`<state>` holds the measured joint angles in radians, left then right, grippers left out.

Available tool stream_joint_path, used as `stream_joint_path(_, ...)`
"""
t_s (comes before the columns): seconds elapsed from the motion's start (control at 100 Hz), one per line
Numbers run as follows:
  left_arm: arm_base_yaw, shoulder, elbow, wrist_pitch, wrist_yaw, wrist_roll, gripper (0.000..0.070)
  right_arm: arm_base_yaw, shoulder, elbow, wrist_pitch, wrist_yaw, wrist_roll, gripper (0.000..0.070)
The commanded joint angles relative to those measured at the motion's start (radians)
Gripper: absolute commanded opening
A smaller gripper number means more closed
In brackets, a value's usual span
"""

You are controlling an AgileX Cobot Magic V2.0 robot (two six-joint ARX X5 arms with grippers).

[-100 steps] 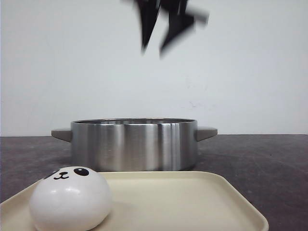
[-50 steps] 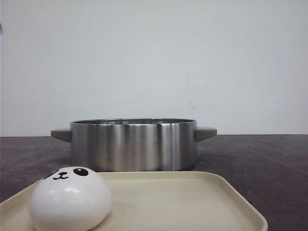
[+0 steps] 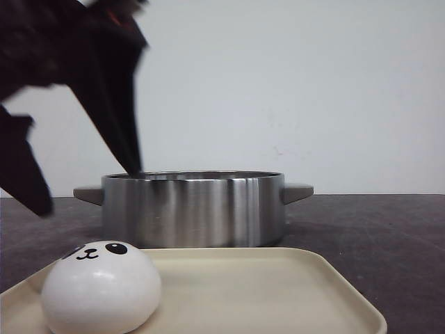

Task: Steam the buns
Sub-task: 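Lower the left gripper onto the last panda bun on the tray and grasp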

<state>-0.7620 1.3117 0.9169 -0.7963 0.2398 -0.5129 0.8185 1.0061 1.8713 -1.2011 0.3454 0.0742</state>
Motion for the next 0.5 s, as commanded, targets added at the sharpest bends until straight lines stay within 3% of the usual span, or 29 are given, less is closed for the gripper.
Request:
stream_joint_path(0.0, -0.025, 0.053, 0.016, 0.008, 0.000, -0.024, 0.0515, 0.011, 0.000, 0.019, -0.004, 0.003, -0.017, 0.0000)
stream_joint_path(0.39, -0.076, 0.271, 0.016, 0.075, -0.074, -0.056, 0.0489, 0.011, -0.055, 0.019, -0.050, 0.003, -0.026, 0.0000)
stream_joint_path(0.44, -0.076, 0.286, 0.016, 0.085, -0.078, -0.059, 0.0347, 0.011, -0.056, 0.019, -0.050, 0.003, -0.026, 0.0000)
stream_joint_path(0.49, -0.076, 0.293, 0.016, 0.088, -0.081, -0.051, 0.0068, 0.011, -0.058, 0.019, -0.054, 0.003, -0.026, 0.0000)
